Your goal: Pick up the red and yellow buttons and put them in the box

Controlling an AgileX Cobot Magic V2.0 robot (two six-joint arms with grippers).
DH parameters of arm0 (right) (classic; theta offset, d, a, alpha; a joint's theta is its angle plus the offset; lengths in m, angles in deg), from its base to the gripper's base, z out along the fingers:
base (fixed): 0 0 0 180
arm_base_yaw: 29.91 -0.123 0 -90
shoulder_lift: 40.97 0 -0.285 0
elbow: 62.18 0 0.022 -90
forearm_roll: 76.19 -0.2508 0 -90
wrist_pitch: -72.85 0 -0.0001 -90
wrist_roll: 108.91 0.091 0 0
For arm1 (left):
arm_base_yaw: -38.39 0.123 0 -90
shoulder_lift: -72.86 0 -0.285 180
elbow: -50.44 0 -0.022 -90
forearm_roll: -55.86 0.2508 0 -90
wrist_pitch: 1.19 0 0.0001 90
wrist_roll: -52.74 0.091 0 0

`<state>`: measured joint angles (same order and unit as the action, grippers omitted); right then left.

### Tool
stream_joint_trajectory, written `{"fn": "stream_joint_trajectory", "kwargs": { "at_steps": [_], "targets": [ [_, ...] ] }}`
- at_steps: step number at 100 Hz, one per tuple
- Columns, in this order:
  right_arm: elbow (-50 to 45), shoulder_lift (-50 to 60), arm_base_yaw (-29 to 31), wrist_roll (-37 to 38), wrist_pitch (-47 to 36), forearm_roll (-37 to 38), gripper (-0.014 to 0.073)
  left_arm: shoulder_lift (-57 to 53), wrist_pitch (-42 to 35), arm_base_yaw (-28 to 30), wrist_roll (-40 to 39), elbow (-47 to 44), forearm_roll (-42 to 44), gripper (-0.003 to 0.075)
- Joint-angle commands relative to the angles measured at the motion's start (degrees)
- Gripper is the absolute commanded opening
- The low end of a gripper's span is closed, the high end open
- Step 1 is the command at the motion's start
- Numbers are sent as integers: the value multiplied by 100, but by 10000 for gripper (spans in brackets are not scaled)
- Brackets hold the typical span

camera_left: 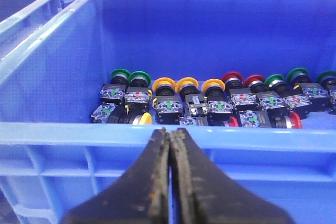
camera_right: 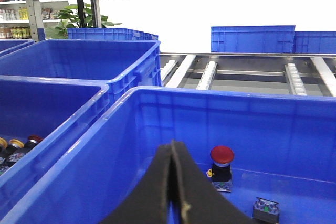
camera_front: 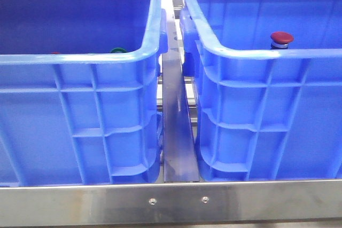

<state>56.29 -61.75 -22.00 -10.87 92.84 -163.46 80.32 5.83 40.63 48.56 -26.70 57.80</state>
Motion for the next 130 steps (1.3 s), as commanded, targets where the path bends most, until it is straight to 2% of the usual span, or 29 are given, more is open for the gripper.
{"fn": "stream_joint_trajectory", "kwargs": {
  "at_steps": [1,94,111,121,128,130],
  "targets": [
    [144,-39,6,-13,-3,-143,-51,-173,-642,8,-10,-114,-45,-20],
    [144,61,-5,-13,-192,-143,-51,-173,-642,8,-10,-114,-45,-20],
    [144,186,-231,-13,-340,-131,-51,-173,-642,8,-10,-114,-45,-20],
    [144,181,-287,55,-814,275,-51,-173,-642,8,-10,-114,-45,-20],
    [144,181,-387,472,-1119,1121,-51,-173,-642,8,-10,-114,-45,-20],
    [144,181,-412,819,-1240,1445,-51,-173,-642,8,-10,-114,-45,-20]
  ]
}}
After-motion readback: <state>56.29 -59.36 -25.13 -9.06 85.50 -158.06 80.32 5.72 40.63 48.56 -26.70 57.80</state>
